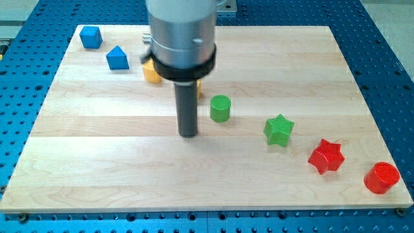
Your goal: Place the hexagon at the top center of the board
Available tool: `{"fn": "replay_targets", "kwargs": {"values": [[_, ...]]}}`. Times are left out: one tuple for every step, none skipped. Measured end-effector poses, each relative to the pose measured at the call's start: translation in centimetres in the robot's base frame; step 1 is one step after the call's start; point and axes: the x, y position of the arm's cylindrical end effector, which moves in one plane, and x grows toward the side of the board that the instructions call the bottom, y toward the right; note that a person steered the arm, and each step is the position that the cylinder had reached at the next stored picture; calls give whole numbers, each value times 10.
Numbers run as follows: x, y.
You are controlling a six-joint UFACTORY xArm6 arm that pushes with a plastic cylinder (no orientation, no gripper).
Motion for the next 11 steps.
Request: {"fn": "replay_targets", "kwargs": {"values": [[-37, 9], [-87, 14], [-102, 1], [-100, -29], [-141, 49], [-190, 84], [-186, 82], [-161, 69], [-199, 54], [-199, 48], [-213, -1]]}}
